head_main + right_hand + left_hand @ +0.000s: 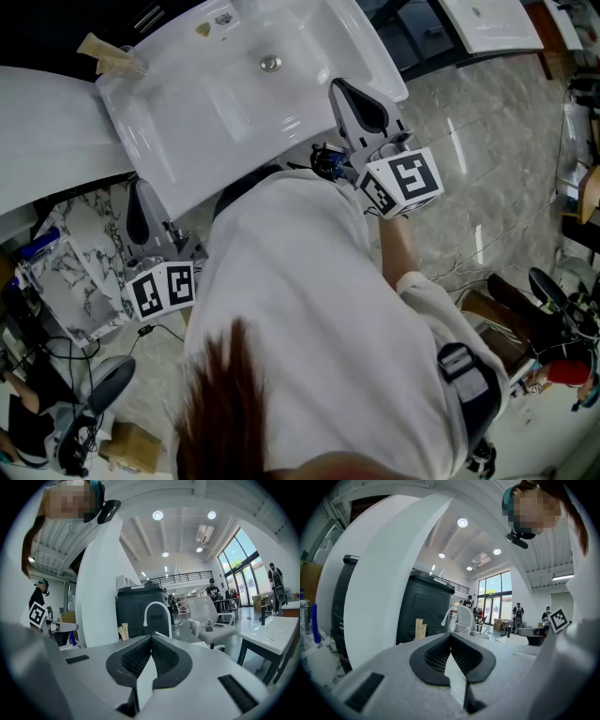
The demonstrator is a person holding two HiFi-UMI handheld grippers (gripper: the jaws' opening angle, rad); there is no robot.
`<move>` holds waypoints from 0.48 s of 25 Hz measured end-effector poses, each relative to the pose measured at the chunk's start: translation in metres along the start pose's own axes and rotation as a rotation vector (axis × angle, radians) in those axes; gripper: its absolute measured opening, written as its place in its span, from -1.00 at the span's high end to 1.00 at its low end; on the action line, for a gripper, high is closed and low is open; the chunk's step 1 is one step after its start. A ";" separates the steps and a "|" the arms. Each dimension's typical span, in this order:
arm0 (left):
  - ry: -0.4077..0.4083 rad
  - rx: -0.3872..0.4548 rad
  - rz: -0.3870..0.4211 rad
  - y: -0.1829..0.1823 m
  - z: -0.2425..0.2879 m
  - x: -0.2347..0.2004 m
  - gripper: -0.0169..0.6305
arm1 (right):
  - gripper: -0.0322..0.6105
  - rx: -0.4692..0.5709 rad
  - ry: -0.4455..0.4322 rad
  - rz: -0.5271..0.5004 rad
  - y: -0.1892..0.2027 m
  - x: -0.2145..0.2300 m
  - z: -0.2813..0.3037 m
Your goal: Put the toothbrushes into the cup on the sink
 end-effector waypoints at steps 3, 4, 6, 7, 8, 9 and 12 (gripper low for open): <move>-0.001 0.003 0.002 -0.001 -0.001 0.000 0.90 | 0.86 0.005 0.007 0.003 -0.001 0.001 -0.002; -0.001 0.003 0.002 -0.001 -0.001 0.000 0.90 | 0.86 0.005 0.006 0.001 -0.001 0.001 -0.002; 0.001 0.003 0.003 0.000 -0.001 0.000 0.90 | 0.86 0.006 0.005 -0.001 -0.001 0.001 -0.002; 0.001 0.003 0.003 -0.001 -0.001 0.001 0.90 | 0.86 0.006 0.002 -0.003 -0.001 0.001 -0.002; 0.002 0.004 0.003 -0.001 0.000 0.001 0.90 | 0.86 0.006 0.001 -0.004 -0.002 0.001 -0.002; 0.003 0.005 0.004 -0.001 0.000 0.001 0.90 | 0.86 0.006 0.001 -0.004 -0.002 0.001 -0.002; 0.005 0.007 0.004 -0.001 0.002 0.002 0.90 | 0.86 0.005 -0.002 -0.005 -0.001 0.002 -0.002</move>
Point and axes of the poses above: the fingertips, and each gripper's own axes: z forward along the fingers, x to its right, y out of its underside, the point moved 7 cm from there along -z, backward along the fingers, and after that the axes turned 14 degrees about z, right-handed, at the moved point
